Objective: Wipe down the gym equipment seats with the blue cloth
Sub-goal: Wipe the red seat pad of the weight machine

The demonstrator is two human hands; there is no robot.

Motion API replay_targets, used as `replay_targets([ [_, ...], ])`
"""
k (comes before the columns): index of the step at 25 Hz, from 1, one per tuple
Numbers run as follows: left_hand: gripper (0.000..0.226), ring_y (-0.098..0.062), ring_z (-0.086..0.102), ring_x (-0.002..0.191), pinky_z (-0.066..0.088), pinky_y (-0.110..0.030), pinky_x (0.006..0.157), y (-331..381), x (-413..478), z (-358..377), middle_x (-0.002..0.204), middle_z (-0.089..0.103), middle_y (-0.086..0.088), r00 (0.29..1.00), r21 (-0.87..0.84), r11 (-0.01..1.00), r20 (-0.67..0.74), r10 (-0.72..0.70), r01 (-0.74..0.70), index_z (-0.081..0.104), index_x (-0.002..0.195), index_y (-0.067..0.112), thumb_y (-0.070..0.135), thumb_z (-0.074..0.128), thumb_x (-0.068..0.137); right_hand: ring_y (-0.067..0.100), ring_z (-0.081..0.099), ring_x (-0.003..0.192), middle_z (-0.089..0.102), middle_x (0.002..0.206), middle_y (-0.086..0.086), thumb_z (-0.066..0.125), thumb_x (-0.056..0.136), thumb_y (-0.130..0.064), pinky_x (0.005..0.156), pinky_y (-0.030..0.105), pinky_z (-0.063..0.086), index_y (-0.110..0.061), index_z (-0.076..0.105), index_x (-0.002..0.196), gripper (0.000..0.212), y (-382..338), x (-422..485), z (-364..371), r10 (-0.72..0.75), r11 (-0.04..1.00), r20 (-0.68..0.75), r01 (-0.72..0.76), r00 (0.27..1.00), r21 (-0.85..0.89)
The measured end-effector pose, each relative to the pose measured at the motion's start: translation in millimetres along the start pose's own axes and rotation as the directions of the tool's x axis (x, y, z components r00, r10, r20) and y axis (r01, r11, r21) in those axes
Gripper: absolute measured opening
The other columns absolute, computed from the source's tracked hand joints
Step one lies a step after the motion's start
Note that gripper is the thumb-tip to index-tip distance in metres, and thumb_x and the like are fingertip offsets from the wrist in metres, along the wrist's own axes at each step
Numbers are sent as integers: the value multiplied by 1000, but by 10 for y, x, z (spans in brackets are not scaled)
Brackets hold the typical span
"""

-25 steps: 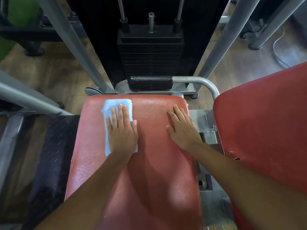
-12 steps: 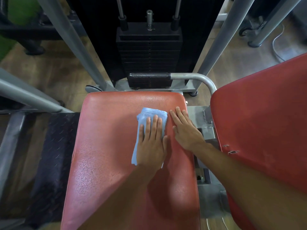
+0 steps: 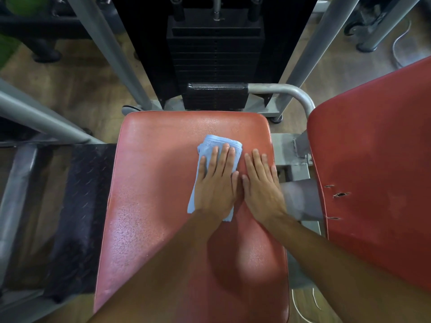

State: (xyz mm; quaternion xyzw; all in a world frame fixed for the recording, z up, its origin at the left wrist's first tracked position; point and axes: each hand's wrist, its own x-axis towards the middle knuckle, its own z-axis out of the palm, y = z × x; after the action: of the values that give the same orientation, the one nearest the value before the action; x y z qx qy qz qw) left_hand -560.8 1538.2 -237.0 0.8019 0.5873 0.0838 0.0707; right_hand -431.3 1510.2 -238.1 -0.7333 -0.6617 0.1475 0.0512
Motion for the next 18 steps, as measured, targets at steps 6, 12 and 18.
replay_targets([
  [6, 52, -21, 21, 147, 21, -45, 119, -539, -185, -159, 158, 27, -1, 999, 54, 998, -16, -42, 43, 28, 151, 15, 33, 27, 102, 17, -4, 149, 0, 162, -2, 25, 104, -28, 122, 42, 5, -20, 6, 154, 54, -79, 18, -47, 56, 998, 41, -56, 998, -2],
  [12, 57, -25, 18, 147, 18, -48, 119, -1425, -267, -387, 159, 25, -4, 982, 103, 977, 10, -190, 188, 23, 152, 14, 36, 17, 100, 15, -10, 148, -8, 162, -4, 20, 103, -28, 122, 40, -2, -22, -1, 154, 55, -114, 6, -71, 62, 998, 68, -62, 996, -3],
  [18, 58, -24, 11, 149, 11, -47, 121, -1562, -387, -469, 160, 18, -4, 968, 87, 964, 0, -252, 251, 16, 153, 12, 36, 14, 100, 21, 1, 149, 4, 162, 2, 28, 102, -28, 122, 44, 4, -20, 12, 154, 54, -188, -96, -128, 65, 998, 14, -65, 998, 21],
])
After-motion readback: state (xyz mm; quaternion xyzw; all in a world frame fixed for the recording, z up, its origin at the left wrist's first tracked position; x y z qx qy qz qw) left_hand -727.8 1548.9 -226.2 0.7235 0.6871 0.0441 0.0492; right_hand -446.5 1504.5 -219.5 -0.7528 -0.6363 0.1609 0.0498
